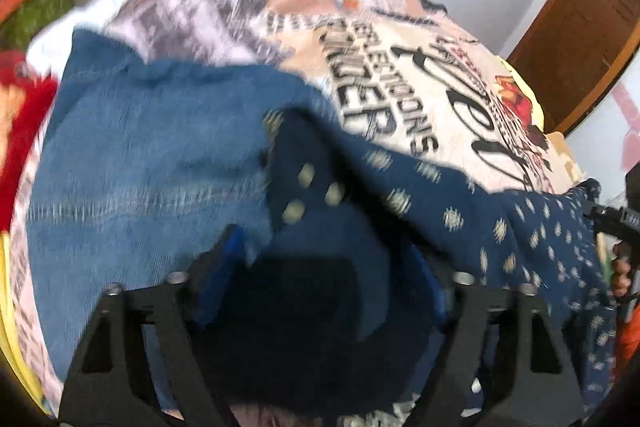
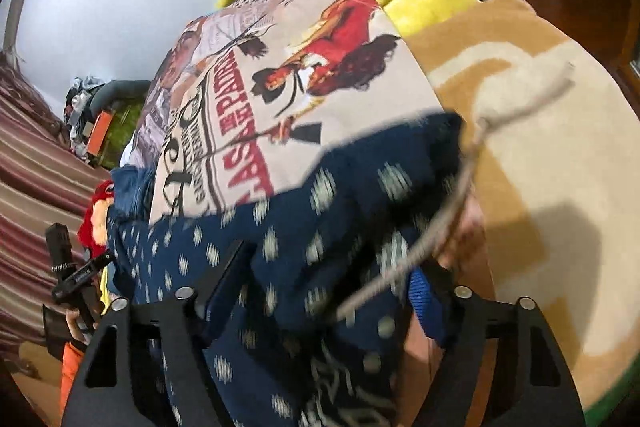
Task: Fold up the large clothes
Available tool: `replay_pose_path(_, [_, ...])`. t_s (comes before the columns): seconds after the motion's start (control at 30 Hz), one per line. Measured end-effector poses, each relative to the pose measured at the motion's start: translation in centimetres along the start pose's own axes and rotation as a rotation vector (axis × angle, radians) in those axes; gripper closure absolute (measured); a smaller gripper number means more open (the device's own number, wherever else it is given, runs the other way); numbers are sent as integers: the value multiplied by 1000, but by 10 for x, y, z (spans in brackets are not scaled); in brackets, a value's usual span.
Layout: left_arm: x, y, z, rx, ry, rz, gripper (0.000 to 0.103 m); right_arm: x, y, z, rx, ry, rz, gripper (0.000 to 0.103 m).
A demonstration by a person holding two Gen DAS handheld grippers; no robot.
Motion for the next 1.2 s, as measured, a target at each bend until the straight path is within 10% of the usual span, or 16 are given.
replay_pose_path(0.07, [4, 5, -3, 53, 10, -20, 37, 6, 6, 3, -25, -29, -8, 58])
replay_pose_path(0.13, [8, 4, -5, 114, 35, -52, 67, 13, 11, 7, -36, -56, -4, 76])
replay_pose_path(0.17, [11, 2, -5, 118, 38, -60, 83, 16, 11, 10, -25, -68, 0, 81])
replay_pose_path(0.27, [18, -10, -2, 111, 5, -76, 90, 29, 5, 27, -62, -149, -29, 86])
replay_pose_path(0.67, [72, -101, 27, 162, -68, -301, 90, 111, -6, 136, -97, -368, -207, 88])
replay_pose_path(1.1, [66, 17, 92, 303, -130, -80, 86, 129, 103, 109, -303, -482, -147, 87])
replay_pose_path(1.2, [57, 31, 99, 294, -151, -57, 84, 130, 103, 92, -391, -490, -162, 54])
Point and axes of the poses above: each gripper's, at about its wrist camera, not at the fingertips, and y roughly the way its jaws point, z to its left, x to its top, the point moved 6 cm from there along y, roughly the way its jaws point
